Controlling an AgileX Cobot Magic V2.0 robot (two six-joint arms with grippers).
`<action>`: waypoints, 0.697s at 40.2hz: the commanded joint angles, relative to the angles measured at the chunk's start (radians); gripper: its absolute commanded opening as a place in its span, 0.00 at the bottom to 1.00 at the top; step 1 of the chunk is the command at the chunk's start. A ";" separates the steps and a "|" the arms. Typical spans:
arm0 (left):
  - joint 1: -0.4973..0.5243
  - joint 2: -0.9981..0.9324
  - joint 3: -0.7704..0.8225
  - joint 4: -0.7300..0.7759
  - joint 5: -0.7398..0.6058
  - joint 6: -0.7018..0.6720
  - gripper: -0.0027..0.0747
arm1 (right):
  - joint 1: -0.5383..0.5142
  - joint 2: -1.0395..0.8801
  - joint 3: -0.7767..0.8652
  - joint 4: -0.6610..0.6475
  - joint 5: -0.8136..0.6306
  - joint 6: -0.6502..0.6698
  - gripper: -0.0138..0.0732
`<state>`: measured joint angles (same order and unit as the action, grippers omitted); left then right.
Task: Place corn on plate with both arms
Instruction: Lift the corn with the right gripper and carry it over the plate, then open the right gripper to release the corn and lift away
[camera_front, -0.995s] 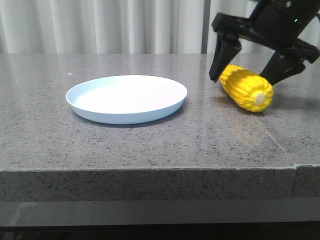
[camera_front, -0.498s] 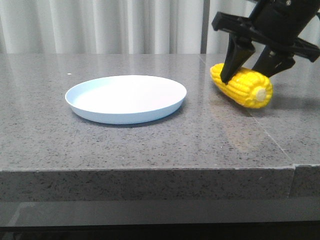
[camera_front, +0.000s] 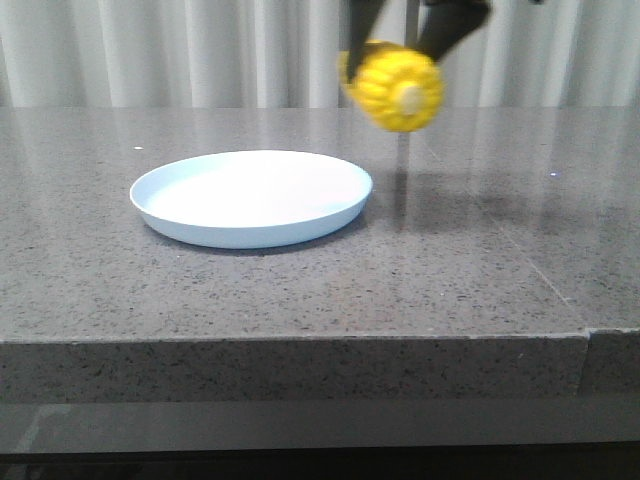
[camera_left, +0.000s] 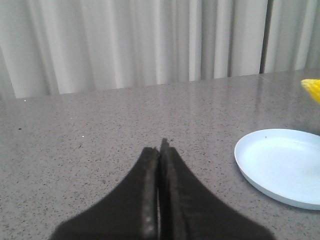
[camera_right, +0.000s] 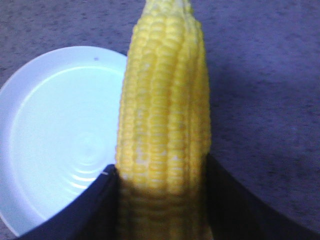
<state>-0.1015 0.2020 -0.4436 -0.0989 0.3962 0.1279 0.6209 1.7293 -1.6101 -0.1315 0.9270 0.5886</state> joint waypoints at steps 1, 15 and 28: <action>-0.006 0.008 -0.026 -0.003 -0.085 0.000 0.01 | 0.052 0.024 -0.107 -0.043 0.000 0.049 0.23; -0.006 0.008 -0.026 -0.003 -0.085 0.000 0.01 | 0.101 0.199 -0.201 -0.038 0.013 0.128 0.35; -0.006 0.008 -0.026 -0.003 -0.085 0.000 0.01 | 0.101 0.193 -0.202 -0.041 0.028 0.127 0.85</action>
<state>-0.1015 0.2020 -0.4436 -0.0973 0.3962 0.1279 0.7249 1.9882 -1.7790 -0.1418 0.9707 0.7169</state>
